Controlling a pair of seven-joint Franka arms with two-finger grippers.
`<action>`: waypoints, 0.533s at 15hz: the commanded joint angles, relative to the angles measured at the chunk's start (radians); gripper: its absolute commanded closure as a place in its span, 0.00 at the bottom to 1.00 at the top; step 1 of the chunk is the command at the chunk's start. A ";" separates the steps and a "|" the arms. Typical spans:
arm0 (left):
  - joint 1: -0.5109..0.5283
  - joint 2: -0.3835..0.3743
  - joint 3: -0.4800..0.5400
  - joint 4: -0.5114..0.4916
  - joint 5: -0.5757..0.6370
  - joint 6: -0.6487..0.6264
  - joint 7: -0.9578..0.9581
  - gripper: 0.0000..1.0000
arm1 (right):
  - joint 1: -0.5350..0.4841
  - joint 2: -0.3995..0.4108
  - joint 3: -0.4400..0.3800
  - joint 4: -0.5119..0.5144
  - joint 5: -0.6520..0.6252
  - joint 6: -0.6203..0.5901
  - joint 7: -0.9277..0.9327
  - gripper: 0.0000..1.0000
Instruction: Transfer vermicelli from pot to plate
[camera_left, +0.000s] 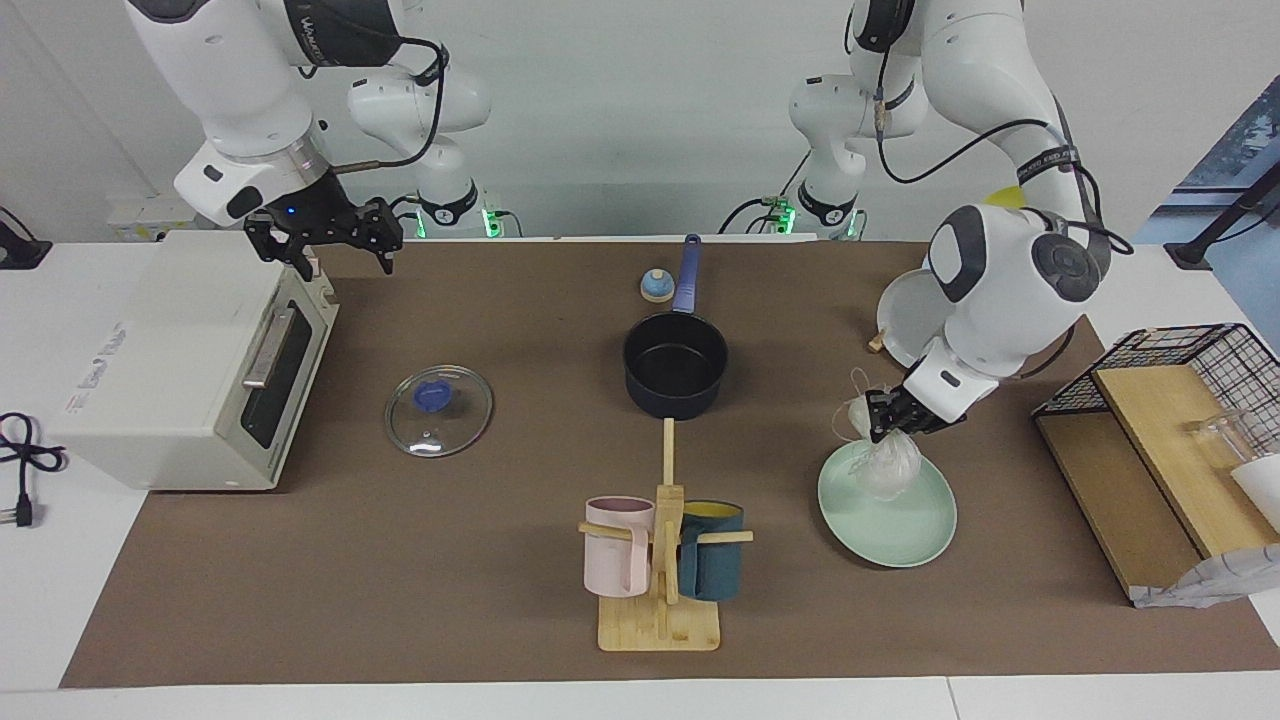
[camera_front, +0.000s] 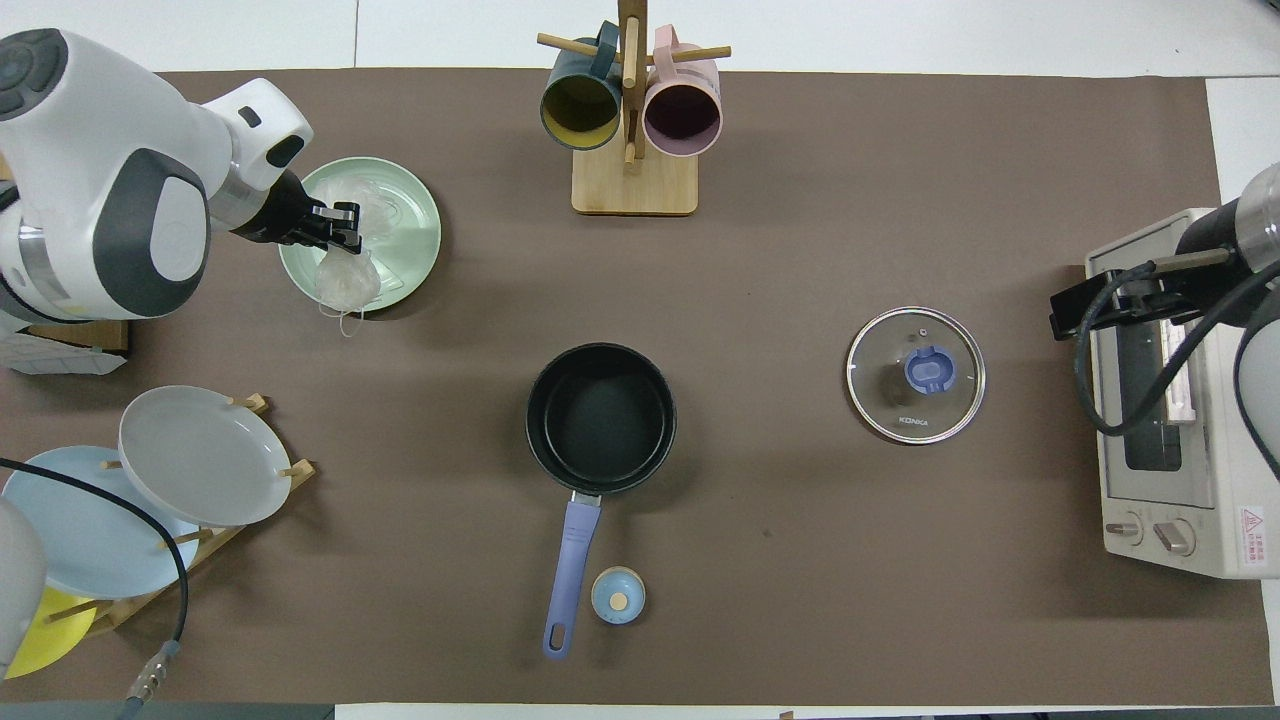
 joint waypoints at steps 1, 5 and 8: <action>0.017 0.018 -0.005 -0.043 0.004 0.092 0.047 1.00 | -0.013 0.050 0.002 0.058 -0.007 -0.038 0.003 0.00; 0.017 0.021 -0.005 -0.100 0.004 0.198 0.080 1.00 | -0.042 0.041 0.006 0.061 0.005 -0.038 0.006 0.00; 0.018 0.030 -0.005 -0.092 0.021 0.198 0.113 0.37 | -0.081 0.007 0.005 0.006 0.006 -0.041 -0.003 0.00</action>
